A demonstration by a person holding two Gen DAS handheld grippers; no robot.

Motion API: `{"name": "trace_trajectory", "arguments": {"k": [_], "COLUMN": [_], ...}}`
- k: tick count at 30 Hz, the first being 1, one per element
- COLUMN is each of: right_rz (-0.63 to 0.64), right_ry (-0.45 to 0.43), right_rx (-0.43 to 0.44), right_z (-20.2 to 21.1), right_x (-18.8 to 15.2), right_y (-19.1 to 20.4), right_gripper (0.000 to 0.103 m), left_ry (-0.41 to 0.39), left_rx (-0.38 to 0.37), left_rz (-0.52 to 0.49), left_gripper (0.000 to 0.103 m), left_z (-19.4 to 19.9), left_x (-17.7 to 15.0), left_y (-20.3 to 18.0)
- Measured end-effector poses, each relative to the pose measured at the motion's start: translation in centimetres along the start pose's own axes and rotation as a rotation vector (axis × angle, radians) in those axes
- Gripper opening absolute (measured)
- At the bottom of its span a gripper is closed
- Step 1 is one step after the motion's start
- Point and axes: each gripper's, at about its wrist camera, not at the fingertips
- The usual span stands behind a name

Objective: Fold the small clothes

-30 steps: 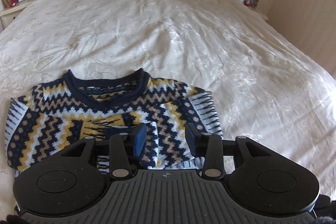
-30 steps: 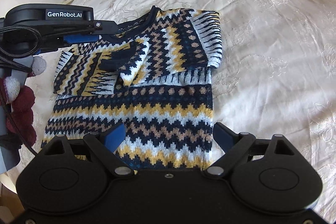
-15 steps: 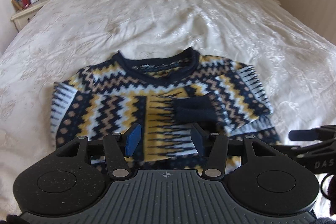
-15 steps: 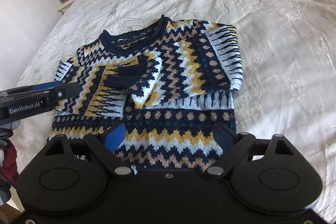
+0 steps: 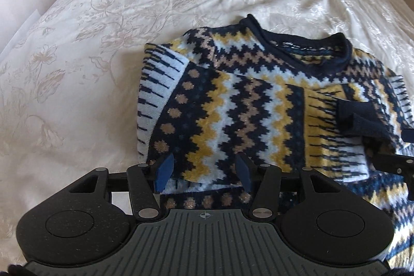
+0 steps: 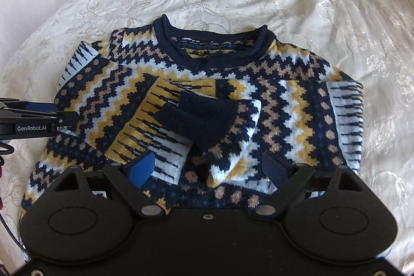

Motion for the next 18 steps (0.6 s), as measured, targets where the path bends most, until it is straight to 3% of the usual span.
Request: {"name": "trace_trajectory", "arguments": {"k": [5,9,13,18], "right_rz": [0.006,-0.138,-0.242,-0.301], "right_ry": [0.027,0.033,0.036,0.019], "right_rx": [-0.068,-0.128,-0.105,-0.001], "right_z": [-1.7,-1.0,-0.1,0.2], "right_x": [0.8,-0.4,-2.1,-3.1], "right_y": [-1.8,-6.0,-9.2,-10.6], "right_gripper": [0.083,0.082,0.081,0.080], "left_ry": [0.034,0.039,0.041,0.038], "left_rx": [0.015,0.014,0.006,0.005], "left_rz": [0.033,0.058,0.084,0.100], "left_gripper": [0.052,0.056,0.057,0.057], "left_z": [-1.8,-2.1,-2.0,-1.4], "left_x": [0.1,0.1,0.2,0.1], "left_y": [0.8,1.1,1.5,2.0]}}
Point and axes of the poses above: each gripper's, at about its wrist camera, not at the fingertips, and z roughly against the way its jaws point, y to its left, x to its top, and after that the axes turned 10 degrees about z, right-handed
